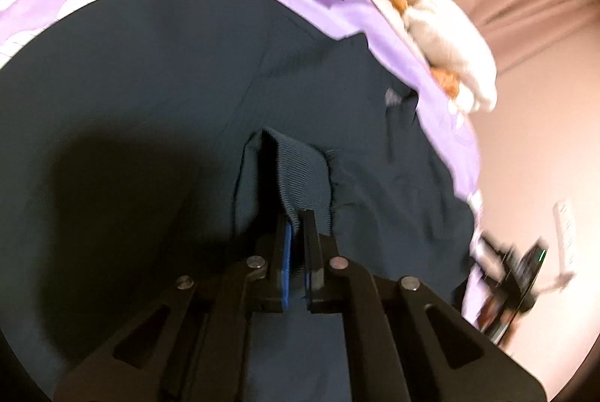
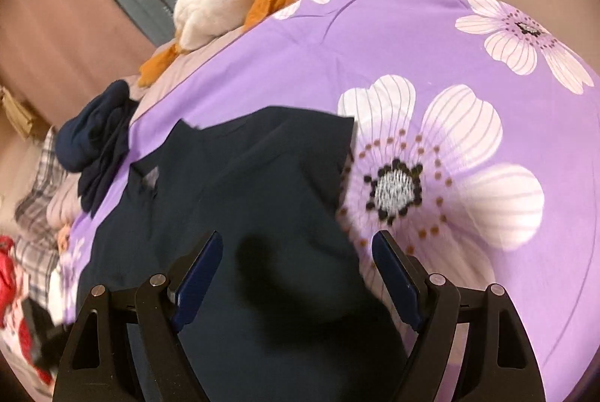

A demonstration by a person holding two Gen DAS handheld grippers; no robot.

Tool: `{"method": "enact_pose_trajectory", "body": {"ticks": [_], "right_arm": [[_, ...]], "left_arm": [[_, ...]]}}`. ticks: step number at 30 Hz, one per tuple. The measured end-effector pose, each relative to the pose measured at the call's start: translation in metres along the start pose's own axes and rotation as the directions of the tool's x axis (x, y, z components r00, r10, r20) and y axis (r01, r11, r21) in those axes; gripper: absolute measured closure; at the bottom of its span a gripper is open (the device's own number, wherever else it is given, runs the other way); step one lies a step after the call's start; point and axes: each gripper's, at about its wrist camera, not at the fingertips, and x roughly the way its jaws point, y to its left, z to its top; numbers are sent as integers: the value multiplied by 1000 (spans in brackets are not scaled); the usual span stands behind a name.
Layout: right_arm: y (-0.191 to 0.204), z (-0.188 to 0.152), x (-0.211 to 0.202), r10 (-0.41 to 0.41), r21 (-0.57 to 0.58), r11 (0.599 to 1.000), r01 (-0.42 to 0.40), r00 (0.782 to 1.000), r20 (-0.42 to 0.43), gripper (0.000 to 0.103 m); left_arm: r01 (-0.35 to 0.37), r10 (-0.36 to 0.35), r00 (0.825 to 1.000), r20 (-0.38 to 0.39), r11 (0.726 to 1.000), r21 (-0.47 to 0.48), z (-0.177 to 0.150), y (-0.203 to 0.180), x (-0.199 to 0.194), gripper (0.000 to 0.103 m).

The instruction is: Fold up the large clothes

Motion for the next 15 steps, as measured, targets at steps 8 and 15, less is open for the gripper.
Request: {"method": "enact_pose_trajectory", "body": {"ticks": [8, 15], "right_arm": [[2, 3, 42, -201, -95, 976, 194, 976, -77, 74], [1, 5, 27, -364, -139, 921, 365, 931, 34, 59]], "left_arm": [[-69, 71, 996, -51, 997, 37, -13, 10, 4, 97], [-139, 142, 988, -63, 989, 52, -15, 8, -3, 93]]}}
